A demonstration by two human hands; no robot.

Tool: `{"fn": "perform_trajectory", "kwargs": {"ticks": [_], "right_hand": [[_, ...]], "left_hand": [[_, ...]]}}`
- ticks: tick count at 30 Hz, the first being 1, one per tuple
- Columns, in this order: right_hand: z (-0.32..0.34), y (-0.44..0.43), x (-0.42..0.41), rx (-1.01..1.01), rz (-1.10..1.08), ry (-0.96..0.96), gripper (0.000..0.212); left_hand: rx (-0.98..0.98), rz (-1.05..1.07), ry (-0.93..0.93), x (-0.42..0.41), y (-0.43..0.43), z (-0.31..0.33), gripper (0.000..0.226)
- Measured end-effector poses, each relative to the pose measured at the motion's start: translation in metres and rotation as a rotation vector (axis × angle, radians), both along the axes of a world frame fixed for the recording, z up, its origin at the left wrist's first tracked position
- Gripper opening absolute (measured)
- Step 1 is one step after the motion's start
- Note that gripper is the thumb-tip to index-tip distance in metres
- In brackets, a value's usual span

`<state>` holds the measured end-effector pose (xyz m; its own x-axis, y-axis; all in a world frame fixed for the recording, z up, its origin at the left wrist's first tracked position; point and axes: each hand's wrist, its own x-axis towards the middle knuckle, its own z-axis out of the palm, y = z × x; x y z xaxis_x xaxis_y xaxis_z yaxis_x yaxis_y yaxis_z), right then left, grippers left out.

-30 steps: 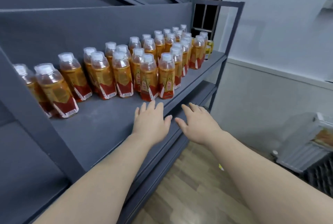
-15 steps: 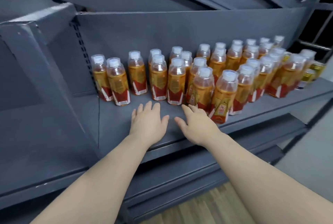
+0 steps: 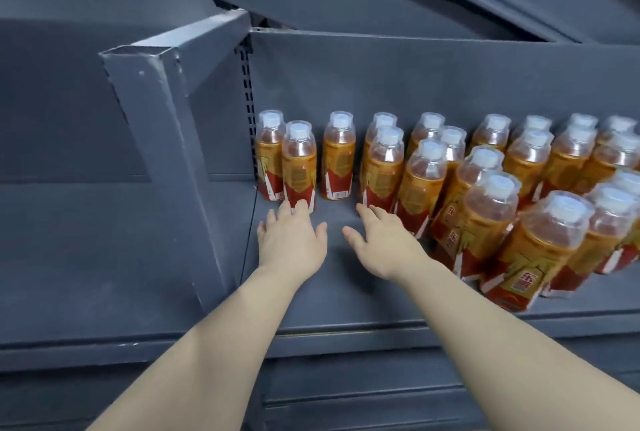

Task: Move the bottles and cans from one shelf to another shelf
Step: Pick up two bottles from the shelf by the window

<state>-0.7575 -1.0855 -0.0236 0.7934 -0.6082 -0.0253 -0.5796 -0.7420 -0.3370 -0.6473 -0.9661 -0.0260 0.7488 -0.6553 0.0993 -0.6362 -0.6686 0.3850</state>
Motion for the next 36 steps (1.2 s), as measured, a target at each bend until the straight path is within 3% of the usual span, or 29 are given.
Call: {"fn": "perform_trajectory", "kwargs": {"ticks": [12, 27, 32, 36], "right_hand": [[-0.005, -0.024, 0.07, 0.136, 0.126, -0.142, 0.075], [-0.018, -0.036, 0.146, 0.481, 0.057, -0.494, 0.096], [-0.016, -0.042, 0.149, 0.498, 0.045, -0.508, 0.075], [-0.015, -0.046, 0.133, 0.471, 0.054, -0.526, 0.072]], "left_hand": [[-0.101, 0.255, 0.105, 0.022, -0.016, -0.011, 0.06], [-0.311, 0.565, 0.172, 0.042, -0.025, -0.013, 0.065], [-0.439, 0.63, 0.2, 0.05, -0.036, -0.014, 0.063], [-0.593, 0.65, 0.19, 0.061, -0.051, -0.011, 0.062]]}}
